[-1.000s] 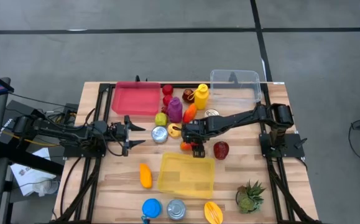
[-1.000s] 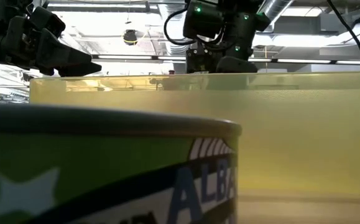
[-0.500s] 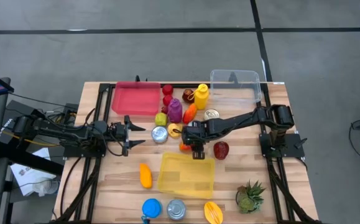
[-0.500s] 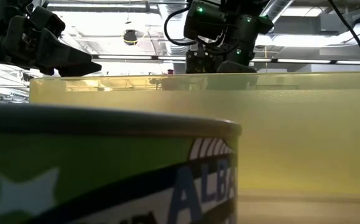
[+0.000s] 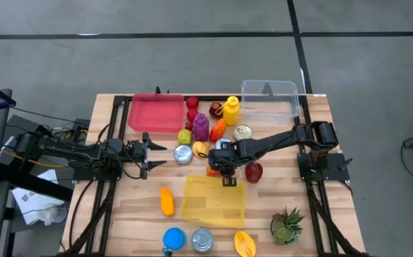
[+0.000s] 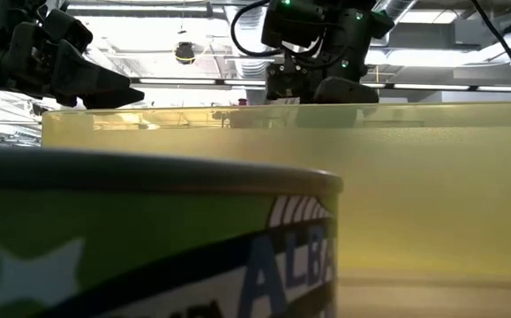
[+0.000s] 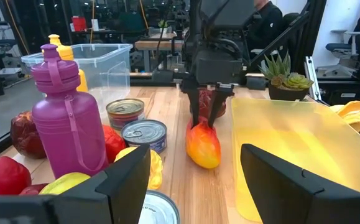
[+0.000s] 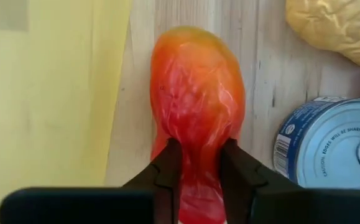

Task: Pick & Place Food Item
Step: Put the bottom mango into the transparent bin, then put the middle mango into the transparent bin

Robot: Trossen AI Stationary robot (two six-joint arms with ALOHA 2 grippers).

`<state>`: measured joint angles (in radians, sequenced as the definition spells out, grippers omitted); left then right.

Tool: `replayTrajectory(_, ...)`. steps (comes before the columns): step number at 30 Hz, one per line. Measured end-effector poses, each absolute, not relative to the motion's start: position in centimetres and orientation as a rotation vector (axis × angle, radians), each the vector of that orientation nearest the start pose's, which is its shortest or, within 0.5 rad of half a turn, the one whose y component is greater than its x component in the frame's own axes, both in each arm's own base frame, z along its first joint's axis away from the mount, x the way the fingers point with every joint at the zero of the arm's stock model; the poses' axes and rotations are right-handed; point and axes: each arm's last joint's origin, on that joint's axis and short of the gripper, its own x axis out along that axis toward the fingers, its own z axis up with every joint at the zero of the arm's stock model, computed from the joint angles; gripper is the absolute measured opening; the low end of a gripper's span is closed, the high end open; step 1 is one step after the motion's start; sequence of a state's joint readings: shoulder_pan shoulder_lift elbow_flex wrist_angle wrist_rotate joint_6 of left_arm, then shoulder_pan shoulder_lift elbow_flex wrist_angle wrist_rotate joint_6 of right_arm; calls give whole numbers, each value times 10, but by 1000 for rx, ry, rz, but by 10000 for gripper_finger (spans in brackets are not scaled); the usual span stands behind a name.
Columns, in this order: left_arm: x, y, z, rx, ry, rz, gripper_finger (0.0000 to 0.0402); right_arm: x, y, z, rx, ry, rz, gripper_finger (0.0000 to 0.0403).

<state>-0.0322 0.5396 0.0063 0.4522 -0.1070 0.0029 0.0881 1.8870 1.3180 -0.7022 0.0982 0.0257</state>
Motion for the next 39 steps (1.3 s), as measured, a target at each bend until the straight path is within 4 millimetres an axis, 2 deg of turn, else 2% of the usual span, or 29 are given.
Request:
replayTrajectory(1,131,-1,158,9,81,75,245,369,31,183,-104,1260,-31,53)
replayTrajectory(3,131,-1,158,9,82,75,245,370,32,188,-115,1241,-37,16)
replayTrajectory(5,131,-1,158,9,83,75,245,371,34,192,-117,1224,-32,1)
replayTrajectory(12,131,-1,158,9,85,75,245,377,39,208,-104,1087,1,4)
replayTrajectory(23,131,-1,158,8,84,75,245,373,39,205,-111,1147,38,8)
replayTrajectory(27,131,-1,158,2,84,75,245,373,39,205,-68,1148,67,55)
replayTrajectory(35,131,-1,158,1,83,75,245,375,31,205,39,1135,-9,235)
replayTrajectory(39,131,-1,158,-2,83,75,245,378,28,199,94,1143,-29,293)
